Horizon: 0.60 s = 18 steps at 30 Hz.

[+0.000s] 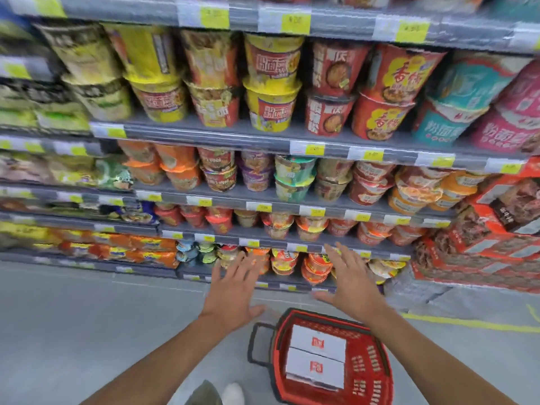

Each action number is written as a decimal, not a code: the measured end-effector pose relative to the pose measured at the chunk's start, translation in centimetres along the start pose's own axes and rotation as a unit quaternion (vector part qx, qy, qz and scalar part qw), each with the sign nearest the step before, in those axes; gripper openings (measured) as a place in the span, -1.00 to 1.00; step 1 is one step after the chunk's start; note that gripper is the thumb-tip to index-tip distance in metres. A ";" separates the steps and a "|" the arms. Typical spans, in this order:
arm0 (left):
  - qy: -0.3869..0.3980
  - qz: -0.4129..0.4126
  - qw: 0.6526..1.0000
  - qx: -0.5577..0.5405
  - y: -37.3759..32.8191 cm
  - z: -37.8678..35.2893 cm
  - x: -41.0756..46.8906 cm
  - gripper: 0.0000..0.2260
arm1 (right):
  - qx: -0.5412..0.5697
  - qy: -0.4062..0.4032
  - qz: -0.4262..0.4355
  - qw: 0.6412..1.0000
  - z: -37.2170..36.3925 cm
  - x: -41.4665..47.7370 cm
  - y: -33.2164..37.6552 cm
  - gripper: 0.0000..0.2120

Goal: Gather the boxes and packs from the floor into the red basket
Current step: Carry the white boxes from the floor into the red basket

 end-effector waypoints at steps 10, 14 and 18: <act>-0.009 0.271 0.962 -0.013 7.2 2.0 -13.3 -0.07 | 0.009 0.041 0.210 0.977 -0.3 2.3 13.2 0.17; -0.034 0.358 0.933 -0.004 9.1 3.8 -20.1 -0.09 | 0.000 0.050 0.292 0.955 -1.9 1.3 19.9 0.17; -0.041 0.440 0.897 0.005 11.4 4.8 -27.3 -0.11 | -0.009 0.072 0.363 0.929 -4.3 -0.5 27.1 0.22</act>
Point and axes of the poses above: each hand's wrist, its own x-axis towards the middle knuckle, its own z-axis out of the back of the hand, y = z × x, the point moved 7 cm from there along x, towards the middle knuckle, and after that the axes turned 8 degrees about x, right-handed, at the moved point
